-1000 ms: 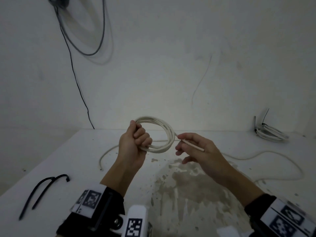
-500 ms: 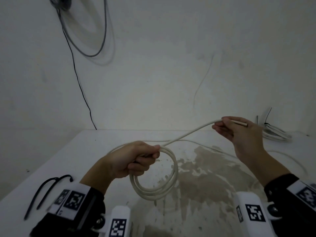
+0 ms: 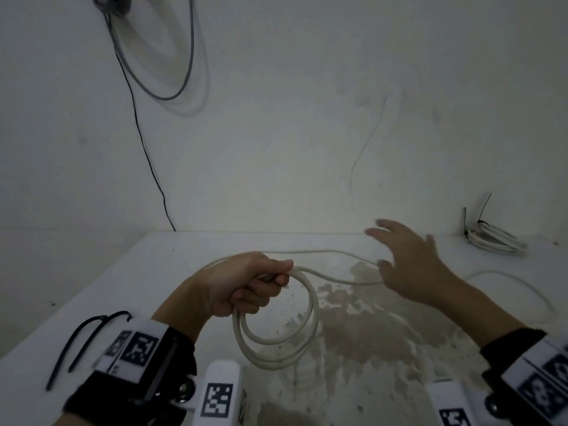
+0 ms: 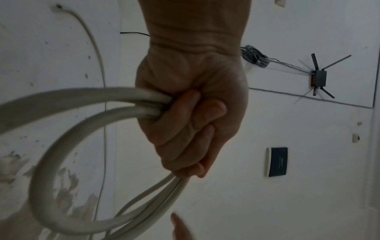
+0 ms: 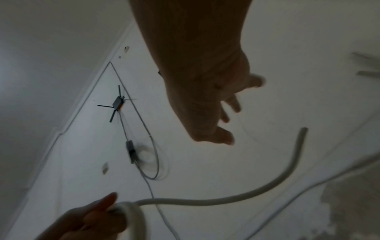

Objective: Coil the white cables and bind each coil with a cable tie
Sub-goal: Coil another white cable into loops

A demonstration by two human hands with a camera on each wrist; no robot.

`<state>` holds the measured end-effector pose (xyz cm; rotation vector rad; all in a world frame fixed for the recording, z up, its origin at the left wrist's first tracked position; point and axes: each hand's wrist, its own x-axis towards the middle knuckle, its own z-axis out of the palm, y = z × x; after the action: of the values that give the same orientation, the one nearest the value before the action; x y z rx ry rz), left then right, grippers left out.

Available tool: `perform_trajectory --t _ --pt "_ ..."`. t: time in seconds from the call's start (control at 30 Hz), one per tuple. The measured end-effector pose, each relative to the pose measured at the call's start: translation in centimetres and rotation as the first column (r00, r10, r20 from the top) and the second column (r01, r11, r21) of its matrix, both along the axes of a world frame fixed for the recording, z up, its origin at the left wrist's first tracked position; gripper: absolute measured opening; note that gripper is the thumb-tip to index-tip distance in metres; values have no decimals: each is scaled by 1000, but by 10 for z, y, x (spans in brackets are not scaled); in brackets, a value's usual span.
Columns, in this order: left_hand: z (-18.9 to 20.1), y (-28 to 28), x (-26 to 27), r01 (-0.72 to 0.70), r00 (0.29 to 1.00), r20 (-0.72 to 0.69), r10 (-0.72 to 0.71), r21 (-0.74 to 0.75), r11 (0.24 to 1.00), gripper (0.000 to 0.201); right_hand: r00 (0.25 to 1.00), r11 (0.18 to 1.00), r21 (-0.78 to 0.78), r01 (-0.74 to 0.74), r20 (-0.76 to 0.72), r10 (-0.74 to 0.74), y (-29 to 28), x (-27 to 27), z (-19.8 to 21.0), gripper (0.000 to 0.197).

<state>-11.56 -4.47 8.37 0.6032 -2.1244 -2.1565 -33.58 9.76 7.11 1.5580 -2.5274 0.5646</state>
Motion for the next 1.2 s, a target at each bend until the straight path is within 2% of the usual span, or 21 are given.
perform_trajectory --t 0.03,0.07,0.1,0.13,0.17,0.23,0.3,0.37,0.47,0.53,0.63,0.7,0.77,0.83,0.9,1.03,1.13,1.17,1.2 --pt "0 3 -4 21 1000 12 -21 -16 1000 28 985 984 -79 -161 47 165 -2 16 2 44" --pt "0 6 -7 38 999 16 -38 -26 999 28 933 935 -171 -311 133 335 -3 32 3 37" --pt "0 8 -10 49 999 8 -49 -26 998 28 848 866 -247 -435 211 486 -5 47 5 30" --pt "1 9 -12 57 998 -13 -57 -16 998 29 771 791 -302 -532 211 600 -7 56 5 27" --pt "1 9 -14 63 997 -49 -63 6 998 31 730 722 -333 -607 128 672 -10 61 5 25" --pt "3 9 -15 63 988 -143 -54 64 996 30 718 653 -358 -667 -76 692 -17 63 4 24" --pt "6 9 -15 32 981 -196 -15 84 996 32 732 622 -421 -660 -171 660 -23 64 4 25" --pt "10 11 -16 3 981 -194 5 44 999 32 736 592 -489 -640 -169 656 -26 66 0 24" --pt "13 13 -16 -8 985 -175 -5 -73 997 29 703 595 -592 -544 65 708 -23 65 0 24" --pt "12 14 -16 -27 978 -208 5 -105 994 33 697 612 -627 -481 150 701 -22 63 1 22" --pt "6 13 -18 9 941 -339 2 30 1000 56 731 624 -671 -400 178 659 -23 65 1 19" --pt "-1 7 -17 113 901 -432 -37 152 982 70 736 612 -709 -351 196 648 -24 67 -1 19" --pt "-10 3 -16 297 839 -535 -98 300 906 76 737 593 -756 -278 228 636 -23 69 -1 19" --pt "-19 4 -16 418 771 -634 -63 430 800 72 744 569 -803 -177 269 612 -23 70 1 21" --pt "-27 11 -17 441 723 -691 26 490 752 66 763 554 -825 -110 287 579 -24 71 3 21" --pt "-33 24 -21 369 657 -727 200 542 755 70 747 530 -848 -14 343 569 -27 75 2 25" --pt "-37 31 -32 469 611 -756 237 586 660 73 729 516 -853 76 401 554 -30 77 0 26" --pt "-37 33 -37 479 613 -746 261 613 628 75 721 515 -852 97 417 553 -30 77 -1 27" --pt "-35 33 -40 403 648 -697 307 656 638 78 714 520 -849 100 425 556 -30 76 -1 27"
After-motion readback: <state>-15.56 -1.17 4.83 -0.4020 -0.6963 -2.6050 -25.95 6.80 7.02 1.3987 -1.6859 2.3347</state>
